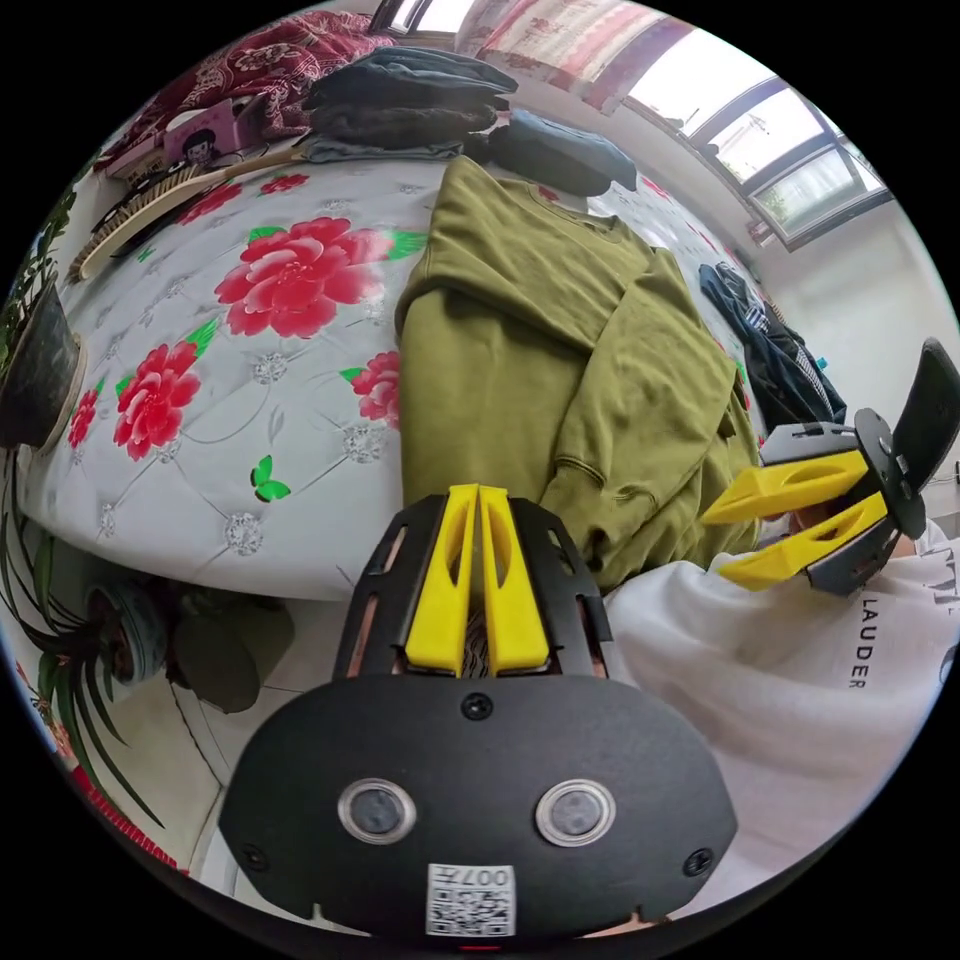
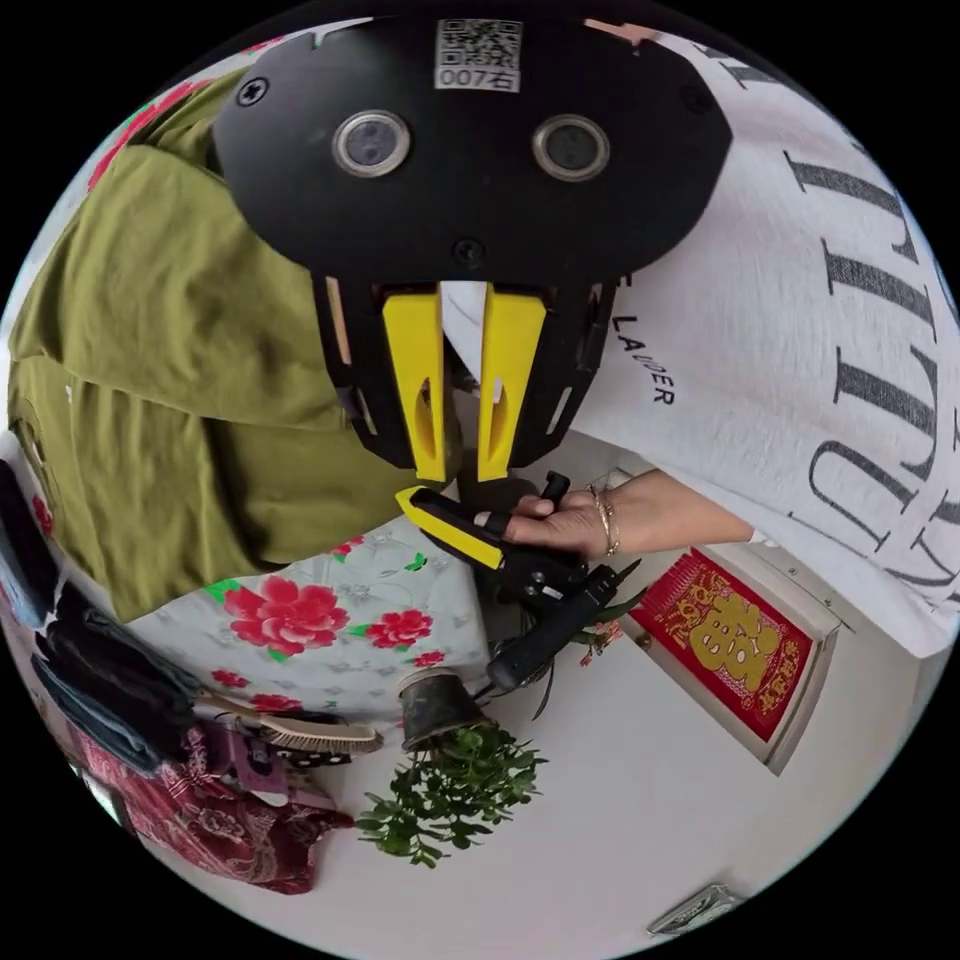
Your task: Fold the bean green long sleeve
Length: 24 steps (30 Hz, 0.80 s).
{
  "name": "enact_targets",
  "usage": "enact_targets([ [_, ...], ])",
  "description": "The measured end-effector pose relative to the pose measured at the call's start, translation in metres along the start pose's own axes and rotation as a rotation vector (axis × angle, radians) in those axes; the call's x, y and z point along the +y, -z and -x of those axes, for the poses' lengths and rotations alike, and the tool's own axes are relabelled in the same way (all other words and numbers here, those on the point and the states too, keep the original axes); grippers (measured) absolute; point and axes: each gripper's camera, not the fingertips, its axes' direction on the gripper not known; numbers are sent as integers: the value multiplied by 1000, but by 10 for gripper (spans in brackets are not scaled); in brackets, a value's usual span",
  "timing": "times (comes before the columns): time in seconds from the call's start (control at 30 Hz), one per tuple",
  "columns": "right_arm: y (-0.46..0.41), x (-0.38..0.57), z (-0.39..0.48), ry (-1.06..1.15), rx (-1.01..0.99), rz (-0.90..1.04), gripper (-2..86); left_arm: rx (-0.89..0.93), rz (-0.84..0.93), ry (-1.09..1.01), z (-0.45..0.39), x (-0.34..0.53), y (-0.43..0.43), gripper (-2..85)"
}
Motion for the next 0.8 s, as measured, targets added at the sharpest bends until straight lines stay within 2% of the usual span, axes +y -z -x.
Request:
enact_targets([
  [0.07, -8, -1, -7, -9, -32, 20, 46, -1, 4, 5, 8, 3, 6, -9],
  [0.17, -4, 10, -31, -126, 31, -25, 54, -11, 4, 12, 25, 10, 17, -9],
  [0.37, 31, 116, -96, -649, 294, -101, 63, -39, 29, 12, 72, 38, 34, 3],
  [0.47, 64, 196, -98, -929, 449, -164, 66, -13, 72, 5, 98, 49, 37, 45],
  [0.53, 86, 258, -92, -1122, 520, -194, 68, 72, 90, 8, 113, 58, 36, 83],
  [0.67, 95, 340, -84, -1290, 603, -151, 73, 184, 103, 0, 117, 70, 19, 135],
  [0.8, 75, 398, -102, -1302, 472, -31, 80, 162, 165, -79, 93, 70, -17, 156],
])
